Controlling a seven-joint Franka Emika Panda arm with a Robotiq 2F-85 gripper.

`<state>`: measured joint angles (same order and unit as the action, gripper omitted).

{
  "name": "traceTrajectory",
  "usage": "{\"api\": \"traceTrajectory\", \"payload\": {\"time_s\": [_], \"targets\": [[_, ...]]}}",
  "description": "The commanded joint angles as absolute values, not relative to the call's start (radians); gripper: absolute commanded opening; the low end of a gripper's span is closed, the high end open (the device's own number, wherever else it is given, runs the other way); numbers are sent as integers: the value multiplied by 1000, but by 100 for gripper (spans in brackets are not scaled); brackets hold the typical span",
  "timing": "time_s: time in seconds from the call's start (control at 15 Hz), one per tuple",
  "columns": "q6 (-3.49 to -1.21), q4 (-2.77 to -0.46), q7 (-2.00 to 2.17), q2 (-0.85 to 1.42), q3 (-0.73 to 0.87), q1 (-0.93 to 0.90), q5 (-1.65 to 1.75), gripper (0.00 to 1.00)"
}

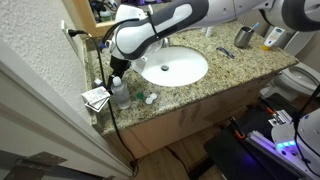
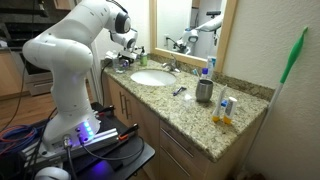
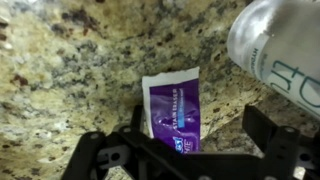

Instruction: Move the tube at the left to the right of the sink

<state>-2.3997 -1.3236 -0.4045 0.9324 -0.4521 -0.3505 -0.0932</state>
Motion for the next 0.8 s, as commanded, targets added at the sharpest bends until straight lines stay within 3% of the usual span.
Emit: {"api": "traceTrajectory", "payload": {"time_s": [0.0,0.73], "targets": [[-2392,-1327,-397,928,-445,-351,-89,74],[-2378,-1305,-363,927,-460,-326,-109,0]]}}
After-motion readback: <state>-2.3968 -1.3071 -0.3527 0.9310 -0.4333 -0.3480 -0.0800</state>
